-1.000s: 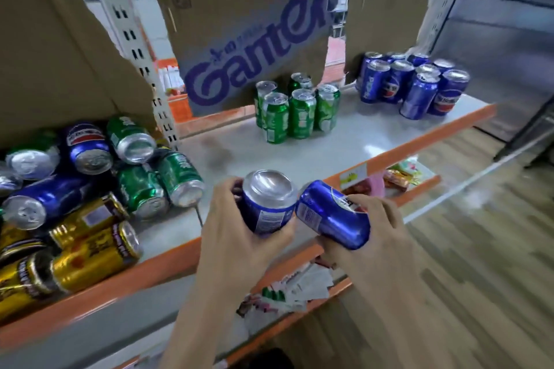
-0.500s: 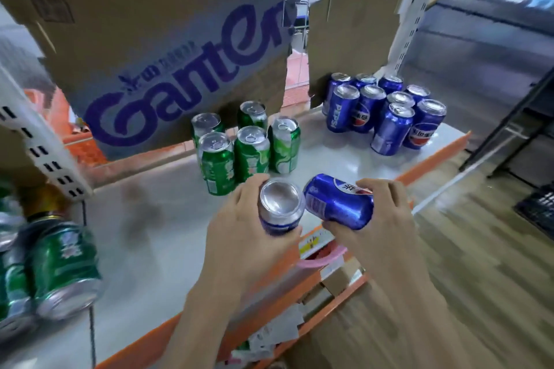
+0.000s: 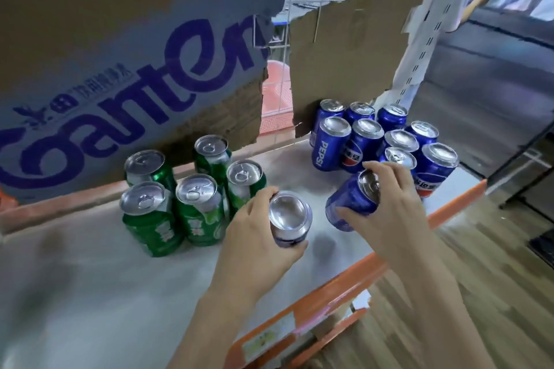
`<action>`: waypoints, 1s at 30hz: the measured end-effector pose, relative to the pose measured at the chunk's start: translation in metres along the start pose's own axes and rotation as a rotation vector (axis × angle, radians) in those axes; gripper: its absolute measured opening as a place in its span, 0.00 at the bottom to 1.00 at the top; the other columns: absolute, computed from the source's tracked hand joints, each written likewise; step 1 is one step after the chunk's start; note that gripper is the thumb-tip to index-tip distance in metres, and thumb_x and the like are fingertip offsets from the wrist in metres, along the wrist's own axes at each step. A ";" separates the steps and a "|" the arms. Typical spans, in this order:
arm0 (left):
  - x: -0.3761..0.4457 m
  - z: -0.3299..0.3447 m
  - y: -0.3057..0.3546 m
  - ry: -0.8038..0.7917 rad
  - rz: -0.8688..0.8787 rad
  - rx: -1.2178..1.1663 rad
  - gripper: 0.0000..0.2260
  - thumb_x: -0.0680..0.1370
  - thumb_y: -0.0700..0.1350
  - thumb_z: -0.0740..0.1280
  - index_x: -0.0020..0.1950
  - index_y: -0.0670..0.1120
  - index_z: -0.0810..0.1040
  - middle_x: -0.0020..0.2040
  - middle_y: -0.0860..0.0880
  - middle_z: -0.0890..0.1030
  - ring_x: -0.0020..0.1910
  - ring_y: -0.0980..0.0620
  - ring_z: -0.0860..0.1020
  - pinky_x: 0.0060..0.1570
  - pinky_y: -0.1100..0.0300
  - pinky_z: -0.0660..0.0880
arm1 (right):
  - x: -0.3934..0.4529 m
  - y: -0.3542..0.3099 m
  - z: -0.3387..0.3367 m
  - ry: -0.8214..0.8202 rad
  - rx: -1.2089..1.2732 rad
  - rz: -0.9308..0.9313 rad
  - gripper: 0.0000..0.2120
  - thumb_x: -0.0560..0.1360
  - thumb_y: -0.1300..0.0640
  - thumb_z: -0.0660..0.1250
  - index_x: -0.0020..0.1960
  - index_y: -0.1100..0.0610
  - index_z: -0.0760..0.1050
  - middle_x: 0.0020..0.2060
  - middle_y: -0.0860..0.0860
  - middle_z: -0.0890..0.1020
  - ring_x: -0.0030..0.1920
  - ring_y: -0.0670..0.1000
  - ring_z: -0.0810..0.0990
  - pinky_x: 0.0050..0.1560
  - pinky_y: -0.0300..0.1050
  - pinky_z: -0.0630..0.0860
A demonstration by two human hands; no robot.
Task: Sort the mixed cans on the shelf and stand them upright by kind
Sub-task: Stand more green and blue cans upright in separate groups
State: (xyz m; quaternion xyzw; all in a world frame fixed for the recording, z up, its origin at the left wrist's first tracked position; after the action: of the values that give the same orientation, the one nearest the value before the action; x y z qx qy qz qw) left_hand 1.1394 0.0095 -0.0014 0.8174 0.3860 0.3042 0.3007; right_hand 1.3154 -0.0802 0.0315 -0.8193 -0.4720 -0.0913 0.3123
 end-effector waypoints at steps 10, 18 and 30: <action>0.057 0.060 0.027 0.179 -0.226 0.030 0.31 0.61 0.48 0.79 0.62 0.50 0.72 0.54 0.52 0.79 0.53 0.51 0.76 0.46 0.65 0.66 | 0.106 0.046 0.029 -0.301 -0.196 -0.348 0.37 0.65 0.54 0.75 0.70 0.57 0.65 0.62 0.55 0.70 0.59 0.58 0.71 0.54 0.44 0.68; 0.158 0.050 0.038 0.070 -0.214 0.291 0.31 0.62 0.47 0.77 0.62 0.50 0.70 0.57 0.49 0.77 0.55 0.46 0.75 0.52 0.54 0.72 | 0.115 0.069 0.052 -0.265 -0.173 -0.514 0.36 0.47 0.54 0.81 0.53 0.61 0.78 0.45 0.55 0.79 0.42 0.58 0.77 0.41 0.47 0.76; 0.233 0.079 0.025 -0.268 -0.206 0.562 0.24 0.61 0.46 0.78 0.52 0.50 0.71 0.54 0.48 0.75 0.54 0.44 0.75 0.48 0.55 0.73 | 0.121 0.076 0.056 -0.276 -0.073 -0.550 0.38 0.47 0.53 0.81 0.55 0.61 0.78 0.46 0.54 0.81 0.41 0.56 0.80 0.40 0.45 0.78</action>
State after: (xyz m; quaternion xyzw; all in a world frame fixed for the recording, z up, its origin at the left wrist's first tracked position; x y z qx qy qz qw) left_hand 1.3291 0.1657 0.0284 0.8578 0.4925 0.0433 0.1405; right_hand 1.4357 0.0122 0.0087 -0.6763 -0.7104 -0.0772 0.1790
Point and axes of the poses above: each hand's wrist, its own x-axis towards the middle knuckle, its own z-axis out of the palm, y = z × x, the point moved 4 cm from there along x, towards the middle knuckle
